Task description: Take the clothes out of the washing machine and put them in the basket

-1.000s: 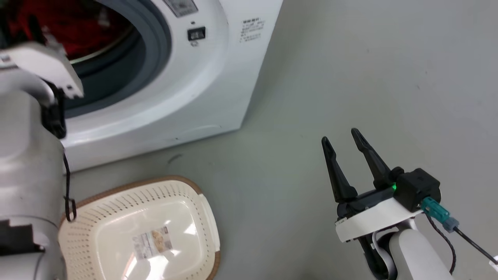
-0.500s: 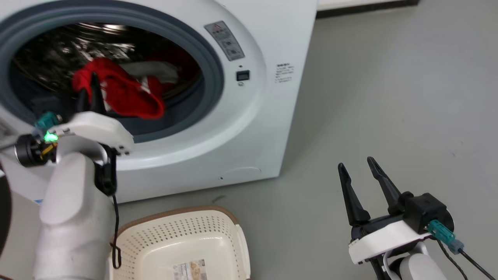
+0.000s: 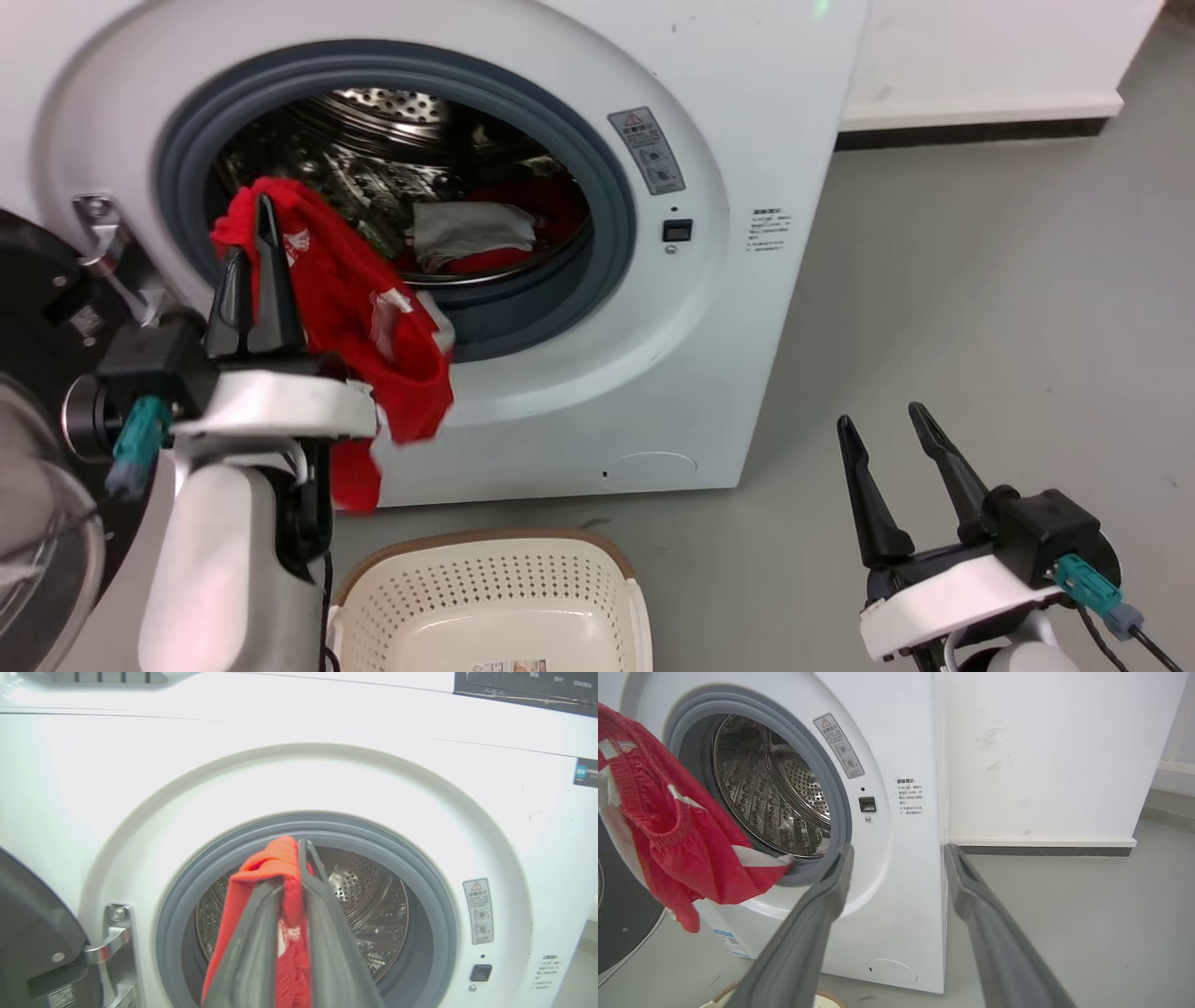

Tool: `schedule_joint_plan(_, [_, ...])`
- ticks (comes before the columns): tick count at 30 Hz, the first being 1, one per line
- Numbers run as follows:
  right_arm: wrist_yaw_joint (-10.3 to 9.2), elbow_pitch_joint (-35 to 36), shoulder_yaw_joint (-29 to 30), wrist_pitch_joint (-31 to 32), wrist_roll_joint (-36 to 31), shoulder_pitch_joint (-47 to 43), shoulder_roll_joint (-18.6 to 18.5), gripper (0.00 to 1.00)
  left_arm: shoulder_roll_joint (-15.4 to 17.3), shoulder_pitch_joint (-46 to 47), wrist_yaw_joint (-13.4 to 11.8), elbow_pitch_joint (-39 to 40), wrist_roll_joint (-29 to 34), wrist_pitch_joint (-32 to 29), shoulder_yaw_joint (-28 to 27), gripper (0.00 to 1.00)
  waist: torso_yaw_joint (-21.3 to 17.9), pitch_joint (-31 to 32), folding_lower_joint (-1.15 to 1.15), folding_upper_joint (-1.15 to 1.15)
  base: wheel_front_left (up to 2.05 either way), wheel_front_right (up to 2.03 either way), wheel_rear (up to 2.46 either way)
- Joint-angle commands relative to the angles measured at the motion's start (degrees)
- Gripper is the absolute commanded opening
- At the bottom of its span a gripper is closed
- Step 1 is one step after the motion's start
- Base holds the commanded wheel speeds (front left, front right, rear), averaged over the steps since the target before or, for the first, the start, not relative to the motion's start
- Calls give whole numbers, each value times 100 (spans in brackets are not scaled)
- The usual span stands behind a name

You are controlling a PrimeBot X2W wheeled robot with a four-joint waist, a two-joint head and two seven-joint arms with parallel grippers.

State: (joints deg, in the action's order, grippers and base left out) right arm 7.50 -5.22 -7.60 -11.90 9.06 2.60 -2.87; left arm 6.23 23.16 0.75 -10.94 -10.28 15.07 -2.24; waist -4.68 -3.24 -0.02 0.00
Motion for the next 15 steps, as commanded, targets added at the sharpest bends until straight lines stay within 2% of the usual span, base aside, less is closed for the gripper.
schedule_joint_plan(1, [-3, 44, 20, 30, 14, -82, 1, 100, -41, -191, -26, 215, 29, 15, 42, 0, 88, 64, 2, 0, 0, 0, 0])
schedule_joint_plan(9, [-2, 215, 27, 156, 1, -201, 1, 100, -190, -1368, -192, 1620, 45, -202, 358, 0, 297, 75, 2, 0, 0, 0, 0])
schedule_joint_plan(12, [-2, 270, 25, 168, -11, -179, 0, 100, -235, -1855, -311, 1704, -86, -340, 418, 0, 361, -25, 2, 0, 0, 0, 0])
schedule_joint_plan(15, [-2, 299, 41, 188, -34, -135, 1, 100, -274, -2284, -385, 1449, -211, -399, 578, 0, 446, -155, 2, 0, 0, 0, 0])
